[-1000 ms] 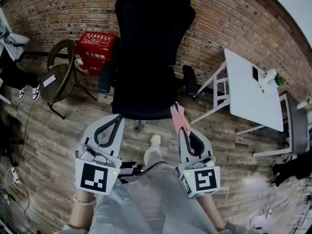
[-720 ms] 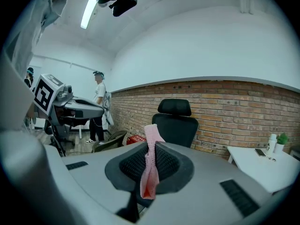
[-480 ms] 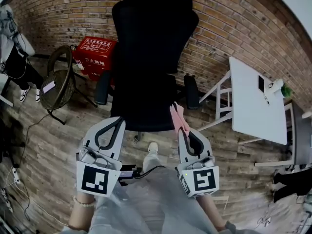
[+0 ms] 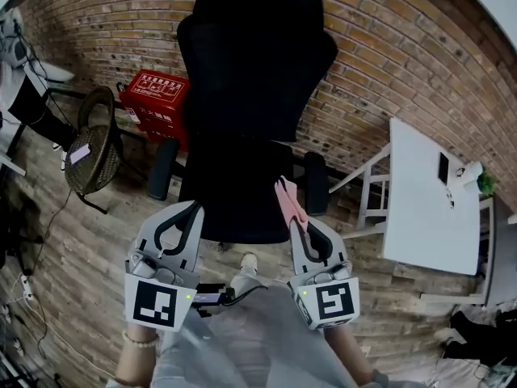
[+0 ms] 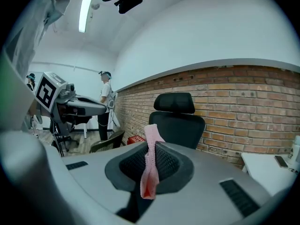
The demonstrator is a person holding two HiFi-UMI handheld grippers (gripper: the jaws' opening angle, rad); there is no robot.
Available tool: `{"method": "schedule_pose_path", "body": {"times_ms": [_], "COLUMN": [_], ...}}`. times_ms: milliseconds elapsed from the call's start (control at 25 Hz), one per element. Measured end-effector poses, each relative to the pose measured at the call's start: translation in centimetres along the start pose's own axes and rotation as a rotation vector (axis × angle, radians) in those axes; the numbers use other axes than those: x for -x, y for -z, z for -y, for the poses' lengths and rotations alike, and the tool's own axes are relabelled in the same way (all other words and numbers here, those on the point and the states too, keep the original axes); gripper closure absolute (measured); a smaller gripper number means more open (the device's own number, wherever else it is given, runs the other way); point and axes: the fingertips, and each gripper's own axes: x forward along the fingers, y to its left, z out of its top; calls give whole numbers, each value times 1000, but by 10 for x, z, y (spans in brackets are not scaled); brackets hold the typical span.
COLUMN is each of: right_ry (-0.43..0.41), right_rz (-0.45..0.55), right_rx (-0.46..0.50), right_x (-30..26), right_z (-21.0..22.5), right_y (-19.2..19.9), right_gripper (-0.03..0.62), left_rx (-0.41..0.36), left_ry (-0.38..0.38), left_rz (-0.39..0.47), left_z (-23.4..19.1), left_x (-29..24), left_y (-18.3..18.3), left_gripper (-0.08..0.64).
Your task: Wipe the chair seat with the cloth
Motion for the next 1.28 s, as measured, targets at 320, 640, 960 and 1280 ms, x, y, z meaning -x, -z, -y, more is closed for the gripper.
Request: {"method": "schedule_pose_path", "body": {"times_ms": [320, 640, 960, 1280], "right_ry": [-66, -114, -135, -102], "right_rz": [34, 5, -39, -85], "right_rx": [1, 9, 82, 39], "right_x": [-50, -75, -89, -120], "right_z": [57, 84, 90, 96], "right_y": [-2, 12, 27, 53], "right_gripper": [537, 537, 537, 537], "left_rx": [17, 27, 41, 44], "left_ry": [-18, -20, 8, 72], "left_rz": [-27, -53, -72, -97], "left_z": [-5, -1, 2, -4], "left_x": [-71, -116, -147, -175], "left_y": [-2, -7, 7, 39], "left_gripper": [541, 541, 541, 541]}}
